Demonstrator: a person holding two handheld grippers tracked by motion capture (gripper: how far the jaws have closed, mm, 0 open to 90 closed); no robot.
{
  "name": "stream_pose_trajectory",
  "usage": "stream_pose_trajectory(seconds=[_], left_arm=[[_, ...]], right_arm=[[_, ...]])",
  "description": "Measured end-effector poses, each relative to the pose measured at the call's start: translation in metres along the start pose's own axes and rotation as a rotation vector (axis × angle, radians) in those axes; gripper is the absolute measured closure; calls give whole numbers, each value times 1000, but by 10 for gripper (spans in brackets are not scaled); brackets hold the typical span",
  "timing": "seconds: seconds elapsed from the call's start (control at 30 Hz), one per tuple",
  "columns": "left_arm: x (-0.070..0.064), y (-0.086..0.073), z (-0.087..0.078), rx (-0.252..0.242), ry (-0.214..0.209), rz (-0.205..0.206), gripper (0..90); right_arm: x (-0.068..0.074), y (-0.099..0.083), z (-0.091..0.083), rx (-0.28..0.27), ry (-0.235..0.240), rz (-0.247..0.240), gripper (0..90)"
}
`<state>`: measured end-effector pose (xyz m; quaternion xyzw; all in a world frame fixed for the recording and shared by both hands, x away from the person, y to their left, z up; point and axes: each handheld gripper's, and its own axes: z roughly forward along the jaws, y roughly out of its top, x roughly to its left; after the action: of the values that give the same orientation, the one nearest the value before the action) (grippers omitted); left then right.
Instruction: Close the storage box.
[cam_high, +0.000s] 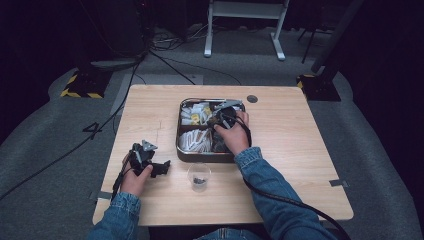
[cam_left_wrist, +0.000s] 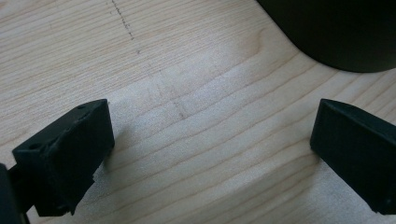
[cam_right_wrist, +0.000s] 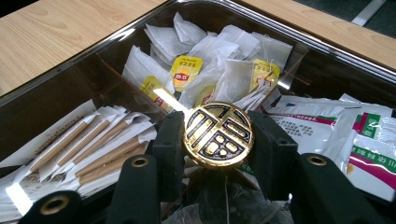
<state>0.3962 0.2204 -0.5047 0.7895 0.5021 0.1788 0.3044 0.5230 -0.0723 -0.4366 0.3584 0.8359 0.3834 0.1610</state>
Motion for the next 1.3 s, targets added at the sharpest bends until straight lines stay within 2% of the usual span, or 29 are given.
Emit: stream_pose_trajectory(seconds=[0.57,0.87,1.0,1.3], left_arm=[[-1,-2,-1,-1,-2,-1,1],[0,-2,-1,-2,0,2,1],[0,-2,-1,-2,-1,2,0],[0,-1,-1,1,-5,9,0]], right_arm=[[2,-2,2,-2,-16,-6,587],[-1,-3,3,-10,4,2,581],[-4,-2,-2,-34,0,9,495],[-8,5,-18,-79,22,29,458]])
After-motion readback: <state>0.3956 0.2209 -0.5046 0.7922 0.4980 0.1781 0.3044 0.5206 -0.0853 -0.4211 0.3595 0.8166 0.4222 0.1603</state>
